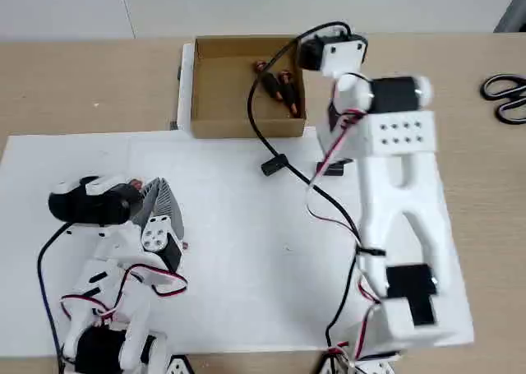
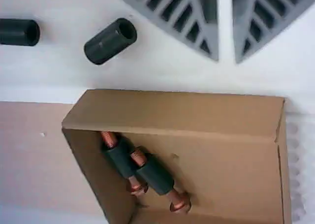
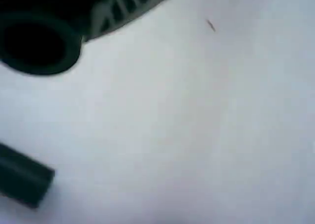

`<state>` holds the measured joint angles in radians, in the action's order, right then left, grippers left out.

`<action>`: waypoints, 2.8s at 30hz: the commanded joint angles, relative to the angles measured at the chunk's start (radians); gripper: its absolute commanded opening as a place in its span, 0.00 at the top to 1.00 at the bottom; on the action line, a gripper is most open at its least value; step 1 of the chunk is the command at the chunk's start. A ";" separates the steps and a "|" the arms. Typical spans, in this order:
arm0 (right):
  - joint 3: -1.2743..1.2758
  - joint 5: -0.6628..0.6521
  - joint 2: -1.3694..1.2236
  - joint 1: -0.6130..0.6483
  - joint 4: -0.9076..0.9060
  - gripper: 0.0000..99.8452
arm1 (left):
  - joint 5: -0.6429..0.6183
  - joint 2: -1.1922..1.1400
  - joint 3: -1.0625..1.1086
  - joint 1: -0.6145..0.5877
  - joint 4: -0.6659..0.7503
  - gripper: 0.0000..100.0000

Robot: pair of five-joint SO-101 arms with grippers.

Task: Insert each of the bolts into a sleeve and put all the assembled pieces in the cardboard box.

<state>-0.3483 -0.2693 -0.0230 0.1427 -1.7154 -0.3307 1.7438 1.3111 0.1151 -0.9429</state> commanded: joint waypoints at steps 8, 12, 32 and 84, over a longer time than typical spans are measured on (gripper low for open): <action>0.322 -0.092 0.384 0.022 0.059 0.99 | -0.014 -0.002 0.008 -0.028 0.077 0.99; 0.557 -0.089 0.555 0.024 0.105 0.99 | 0.069 -0.002 0.031 -0.026 0.068 0.99; 1.151 -0.041 1.162 0.019 0.282 0.99 | -0.011 -0.230 -0.222 -0.025 -0.183 0.99; 1.221 -0.043 1.368 -0.067 0.228 1.00 | -0.404 -1.637 -1.081 -0.284 -0.479 0.99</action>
<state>0.8792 -0.3168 1.3334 0.0859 -1.4791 -0.7281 0.1020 0.2708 -0.1396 -1.4277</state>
